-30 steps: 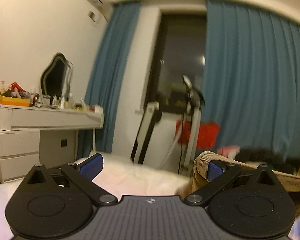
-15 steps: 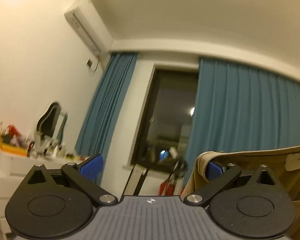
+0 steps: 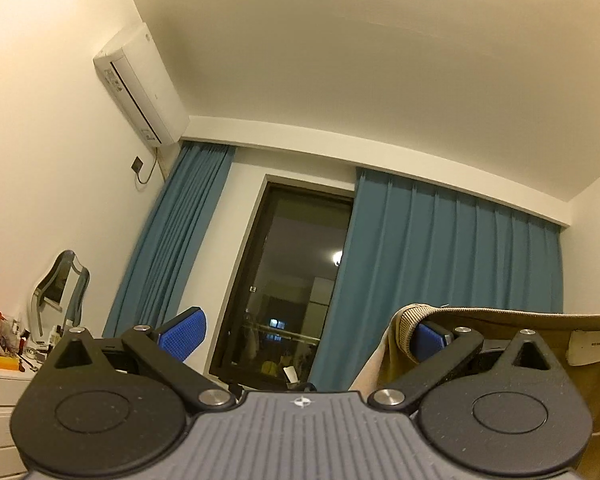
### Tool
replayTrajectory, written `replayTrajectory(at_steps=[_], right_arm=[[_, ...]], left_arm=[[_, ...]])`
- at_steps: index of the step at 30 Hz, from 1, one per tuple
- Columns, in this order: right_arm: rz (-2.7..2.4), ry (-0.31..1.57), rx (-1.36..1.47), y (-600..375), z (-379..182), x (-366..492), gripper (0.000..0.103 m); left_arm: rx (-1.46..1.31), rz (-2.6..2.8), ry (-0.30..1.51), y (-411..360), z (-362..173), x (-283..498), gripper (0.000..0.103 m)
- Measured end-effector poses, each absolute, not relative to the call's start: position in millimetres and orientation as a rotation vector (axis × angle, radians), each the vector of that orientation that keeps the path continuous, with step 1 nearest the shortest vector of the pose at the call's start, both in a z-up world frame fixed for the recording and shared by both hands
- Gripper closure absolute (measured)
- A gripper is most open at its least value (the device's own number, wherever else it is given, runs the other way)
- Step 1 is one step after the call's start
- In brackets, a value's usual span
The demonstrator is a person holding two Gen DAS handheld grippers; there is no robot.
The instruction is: Fold clothes
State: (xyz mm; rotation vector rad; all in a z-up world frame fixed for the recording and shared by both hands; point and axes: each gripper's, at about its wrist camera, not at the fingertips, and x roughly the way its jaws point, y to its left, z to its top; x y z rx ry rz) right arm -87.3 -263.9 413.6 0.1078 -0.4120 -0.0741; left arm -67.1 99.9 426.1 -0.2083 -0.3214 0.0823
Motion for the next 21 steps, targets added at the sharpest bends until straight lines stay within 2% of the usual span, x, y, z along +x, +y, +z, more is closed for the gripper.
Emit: replayTrajectory(at_steps=[5,9,17,21], right_arm=[[-0.084,-0.345,0.077,-265.4,410.0,-63.7,0.028],[-0.084,-0.243,0.093,-274.8,389.1,-20.1,0.028],[-0.140,-0.100,0.134,-286.1,339.1,128.1,0.028],[-0.169,-0.054,0.123,-287.2,296.7,220.7,0.028]], left_arm=[[-0.207,0.080,-0.272,103.5,434.2,-33.8,0.000],[-0.211,0.062,-0.178,103.5,408.5,14.9,0.000],[-0.190,0.098,-0.064,88.7,356.2,171.4,0.000],[-0.178,0.143,0.012,72.5,312.7,271.4,0.000]])
